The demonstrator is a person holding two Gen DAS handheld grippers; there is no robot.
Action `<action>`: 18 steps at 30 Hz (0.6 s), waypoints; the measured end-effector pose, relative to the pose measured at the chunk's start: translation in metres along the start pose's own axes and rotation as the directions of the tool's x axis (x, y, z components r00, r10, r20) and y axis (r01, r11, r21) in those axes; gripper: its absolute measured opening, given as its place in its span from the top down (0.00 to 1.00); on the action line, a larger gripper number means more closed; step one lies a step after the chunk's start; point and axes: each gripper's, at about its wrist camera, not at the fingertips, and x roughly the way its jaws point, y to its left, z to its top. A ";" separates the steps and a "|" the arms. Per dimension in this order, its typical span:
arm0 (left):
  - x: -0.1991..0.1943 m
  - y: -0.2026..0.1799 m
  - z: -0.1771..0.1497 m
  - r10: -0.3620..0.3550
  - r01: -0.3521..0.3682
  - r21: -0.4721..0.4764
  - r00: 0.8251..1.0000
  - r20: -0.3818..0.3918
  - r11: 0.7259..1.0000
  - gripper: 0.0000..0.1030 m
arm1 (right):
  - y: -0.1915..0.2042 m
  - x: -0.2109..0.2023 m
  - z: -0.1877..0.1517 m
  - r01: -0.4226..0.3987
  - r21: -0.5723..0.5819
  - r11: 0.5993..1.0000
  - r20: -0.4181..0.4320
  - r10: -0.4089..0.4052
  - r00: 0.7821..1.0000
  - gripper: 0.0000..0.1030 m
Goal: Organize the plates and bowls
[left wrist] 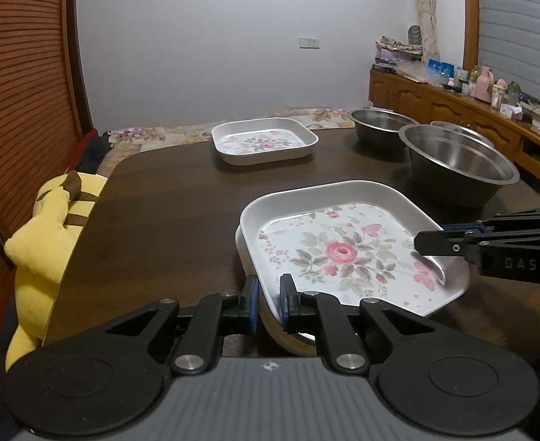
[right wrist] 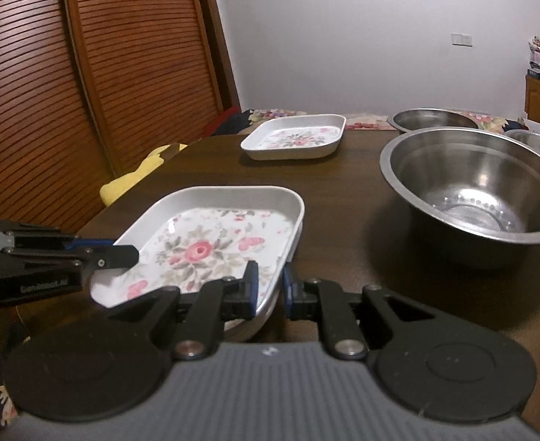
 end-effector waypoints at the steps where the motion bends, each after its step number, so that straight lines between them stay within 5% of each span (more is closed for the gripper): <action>1: 0.001 0.000 -0.001 0.008 -0.008 0.002 1.000 -0.006 1.000 0.87 | 0.000 0.000 0.000 -0.001 0.002 1.000 0.001 0.001 1.000 0.85; 18: 0.008 0.008 -0.005 -0.018 0.017 -0.047 1.000 -0.018 0.999 0.85 | -0.003 0.002 -0.004 -0.009 0.025 1.000 -0.010 0.010 1.000 0.83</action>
